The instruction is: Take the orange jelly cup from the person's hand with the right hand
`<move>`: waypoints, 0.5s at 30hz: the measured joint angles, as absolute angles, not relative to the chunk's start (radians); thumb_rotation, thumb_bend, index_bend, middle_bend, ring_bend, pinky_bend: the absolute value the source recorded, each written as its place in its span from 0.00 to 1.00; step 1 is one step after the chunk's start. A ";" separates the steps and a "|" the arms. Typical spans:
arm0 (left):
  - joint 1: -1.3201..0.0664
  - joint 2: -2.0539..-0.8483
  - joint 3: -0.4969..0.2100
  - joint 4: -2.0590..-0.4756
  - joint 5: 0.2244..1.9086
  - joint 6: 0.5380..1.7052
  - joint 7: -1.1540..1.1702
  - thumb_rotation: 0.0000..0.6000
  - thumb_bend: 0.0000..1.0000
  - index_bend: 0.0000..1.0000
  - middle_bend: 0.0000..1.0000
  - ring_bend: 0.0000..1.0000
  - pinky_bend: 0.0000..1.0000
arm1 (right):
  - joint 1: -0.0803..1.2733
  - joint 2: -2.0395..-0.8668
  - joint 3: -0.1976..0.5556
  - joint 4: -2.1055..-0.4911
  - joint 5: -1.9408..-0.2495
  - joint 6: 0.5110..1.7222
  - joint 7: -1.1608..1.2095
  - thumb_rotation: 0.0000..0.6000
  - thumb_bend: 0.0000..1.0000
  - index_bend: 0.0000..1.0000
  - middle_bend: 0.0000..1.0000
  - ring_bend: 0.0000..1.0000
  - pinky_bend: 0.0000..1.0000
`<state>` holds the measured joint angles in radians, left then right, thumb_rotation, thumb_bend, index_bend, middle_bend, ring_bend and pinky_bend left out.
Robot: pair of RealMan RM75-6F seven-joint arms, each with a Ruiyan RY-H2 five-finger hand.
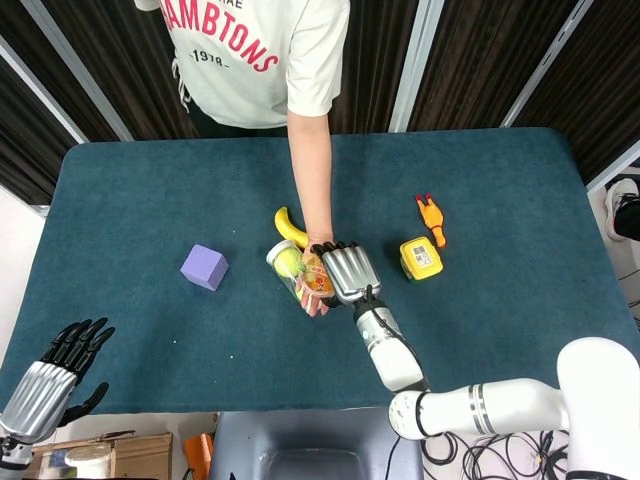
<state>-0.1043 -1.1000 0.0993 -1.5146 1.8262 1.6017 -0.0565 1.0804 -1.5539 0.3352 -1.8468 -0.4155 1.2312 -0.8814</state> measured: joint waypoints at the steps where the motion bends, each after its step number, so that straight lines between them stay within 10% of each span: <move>1: -0.104 -1.100 0.100 -1.515 1.826 1.602 -0.057 1.00 0.37 0.00 0.03 0.02 0.11 | 1.080 -1.554 0.334 -1.847 -0.424 1.239 -0.878 1.00 0.16 0.53 0.45 0.46 0.53; 15: -0.103 -1.101 0.102 -1.517 1.826 1.601 -0.049 1.00 0.37 0.00 0.03 0.02 0.11 | 0.937 -1.421 0.232 -2.021 -0.805 1.371 -0.737 1.00 0.16 0.58 0.50 0.52 0.59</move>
<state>-0.1025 -1.1013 0.1017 -1.5168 1.8263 1.6008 -0.0492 0.9373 -1.4207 0.2324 -2.0212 -0.8051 1.3712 -0.7369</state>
